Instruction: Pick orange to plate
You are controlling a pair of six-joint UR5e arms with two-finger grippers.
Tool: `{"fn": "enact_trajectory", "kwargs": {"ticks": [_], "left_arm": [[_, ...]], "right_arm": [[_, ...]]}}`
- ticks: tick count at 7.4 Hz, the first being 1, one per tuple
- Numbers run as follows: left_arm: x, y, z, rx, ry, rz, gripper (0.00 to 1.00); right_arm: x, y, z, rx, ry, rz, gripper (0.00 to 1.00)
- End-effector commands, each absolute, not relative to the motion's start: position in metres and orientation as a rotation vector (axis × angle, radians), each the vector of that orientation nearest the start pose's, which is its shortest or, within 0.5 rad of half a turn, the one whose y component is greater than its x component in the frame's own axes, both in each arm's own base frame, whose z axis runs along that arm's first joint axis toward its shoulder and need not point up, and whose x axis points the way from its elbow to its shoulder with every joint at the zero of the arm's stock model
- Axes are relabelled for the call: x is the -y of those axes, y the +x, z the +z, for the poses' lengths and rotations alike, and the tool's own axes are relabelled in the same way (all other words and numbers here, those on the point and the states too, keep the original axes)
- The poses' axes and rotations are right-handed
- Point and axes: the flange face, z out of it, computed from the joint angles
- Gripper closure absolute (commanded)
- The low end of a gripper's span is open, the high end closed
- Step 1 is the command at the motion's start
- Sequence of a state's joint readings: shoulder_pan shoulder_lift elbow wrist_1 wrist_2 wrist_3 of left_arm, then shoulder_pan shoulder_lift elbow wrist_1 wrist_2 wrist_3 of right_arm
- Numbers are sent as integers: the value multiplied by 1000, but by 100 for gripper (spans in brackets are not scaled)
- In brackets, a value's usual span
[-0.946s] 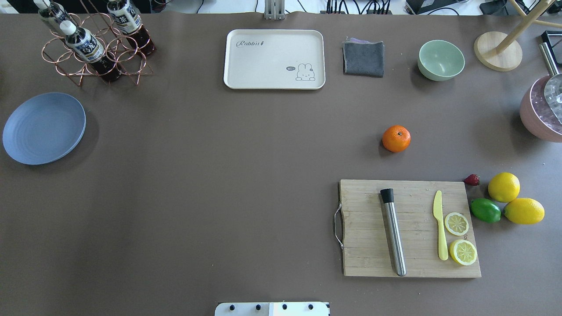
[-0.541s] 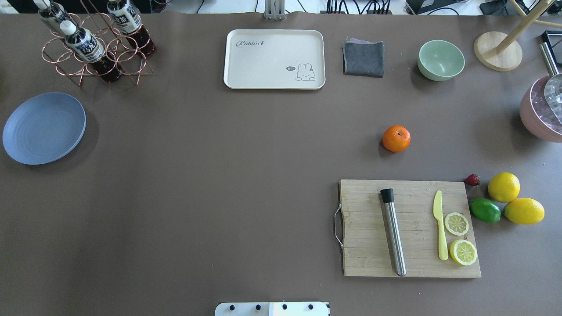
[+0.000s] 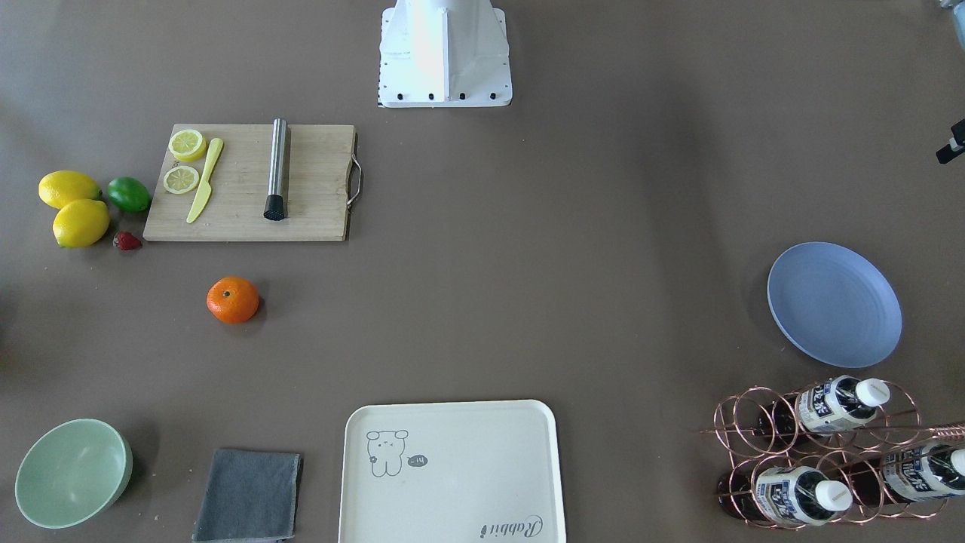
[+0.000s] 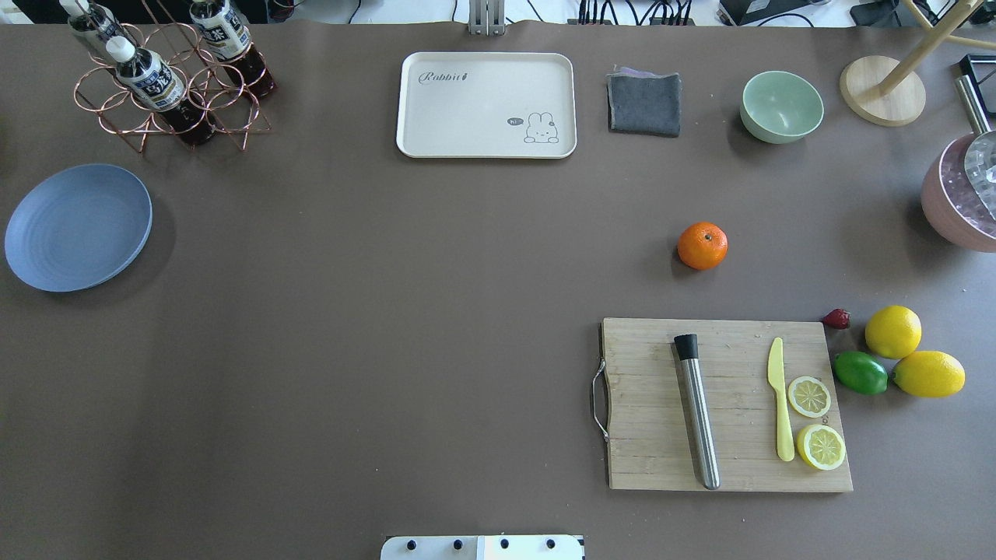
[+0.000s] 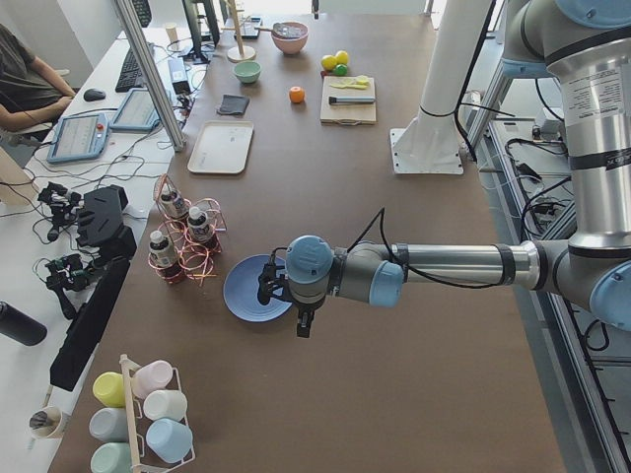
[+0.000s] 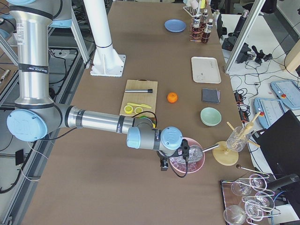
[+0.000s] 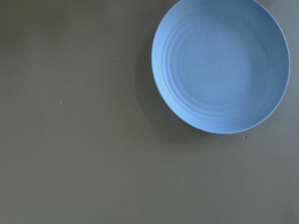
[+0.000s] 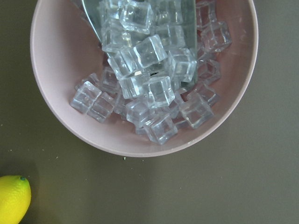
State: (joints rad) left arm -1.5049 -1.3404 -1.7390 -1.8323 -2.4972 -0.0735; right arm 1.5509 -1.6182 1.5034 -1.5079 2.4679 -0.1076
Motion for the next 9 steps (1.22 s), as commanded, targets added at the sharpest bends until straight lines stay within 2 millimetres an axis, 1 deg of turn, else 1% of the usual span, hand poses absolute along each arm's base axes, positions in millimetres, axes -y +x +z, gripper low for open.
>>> {"fn": "enact_trajectory", "kwargs": {"ticks": [1, 2, 3, 4, 5, 6, 7, 8, 9], "left_arm": [[428, -23, 667, -939, 124, 59, 3], [454, -13, 662, -934, 129, 74, 3], [493, 29, 655, -936, 109, 155, 3], [523, 41, 667, -926, 88, 159, 3], [541, 51, 674, -905, 84, 169, 3], [542, 75, 687, -860, 106, 222, 5], [545, 85, 693, -854, 111, 210, 6], [543, 105, 699, -862, 101, 208, 8], [546, 112, 708, -865, 106, 219, 12]], "right_arm": [[467, 45, 698, 900, -7, -98, 0], [467, 45, 698, 900, -7, -98, 0], [469, 44, 697, 899, -6, -101, 0], [469, 41, 697, 900, -9, -106, 0], [468, 40, 698, 900, -11, -107, 0], [468, 40, 697, 900, -10, -108, 0], [470, 40, 694, 899, -5, -112, 0], [470, 39, 694, 899, -5, -114, 0], [470, 39, 694, 899, -6, -114, 0]]}}
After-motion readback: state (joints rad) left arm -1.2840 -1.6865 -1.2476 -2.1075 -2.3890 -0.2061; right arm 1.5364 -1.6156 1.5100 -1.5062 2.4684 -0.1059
